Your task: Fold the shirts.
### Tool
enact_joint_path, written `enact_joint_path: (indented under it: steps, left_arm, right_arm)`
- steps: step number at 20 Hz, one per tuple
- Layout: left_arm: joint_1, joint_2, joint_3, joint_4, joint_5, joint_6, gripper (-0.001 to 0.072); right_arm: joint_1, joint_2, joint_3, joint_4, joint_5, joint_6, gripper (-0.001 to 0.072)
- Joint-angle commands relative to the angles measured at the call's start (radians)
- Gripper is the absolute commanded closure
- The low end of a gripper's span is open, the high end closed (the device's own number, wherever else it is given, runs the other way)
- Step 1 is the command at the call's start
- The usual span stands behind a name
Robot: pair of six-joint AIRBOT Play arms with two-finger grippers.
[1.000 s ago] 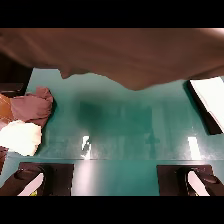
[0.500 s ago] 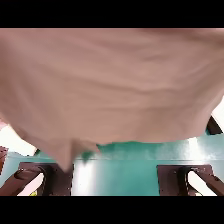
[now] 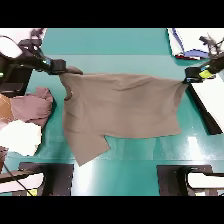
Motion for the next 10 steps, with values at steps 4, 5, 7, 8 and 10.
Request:
enact_joint_path:
  steps: [4, 5, 7, 8, 10]
  left_arm:
    - [0.041, -0.067, 0.042, 0.001, 0.021, 0.009, 0.0168]
    - [0.066, -0.049, 0.056, -0.004, -0.066, 0.009, 0.0168]
    - [0.117, 0.019, 0.003, -0.003, -0.185, 0.01, 0.0168]
    - [0.136, 0.067, -0.059, -0.002, -0.194, 0.01, 0.0167]
    - [0.166, 0.187, -0.235, 0.006, -0.19, 0.01, 0.0167]
  right_arm:
    - [-0.003, -0.128, 0.171, 0.063, 0.047, -0.02, 0.0259]
    - [-0.017, -0.106, 0.163, 0.119, 0.062, -0.038, 0.0261]
    - [-0.047, -0.03, 0.079, 0.218, 0.051, -0.056, 0.0261]
    - [-0.064, 0.017, 0.014, 0.248, 0.037, -0.057, 0.0261]
    - [-0.095, 0.107, -0.117, 0.301, 0.019, -0.075, 0.0261]
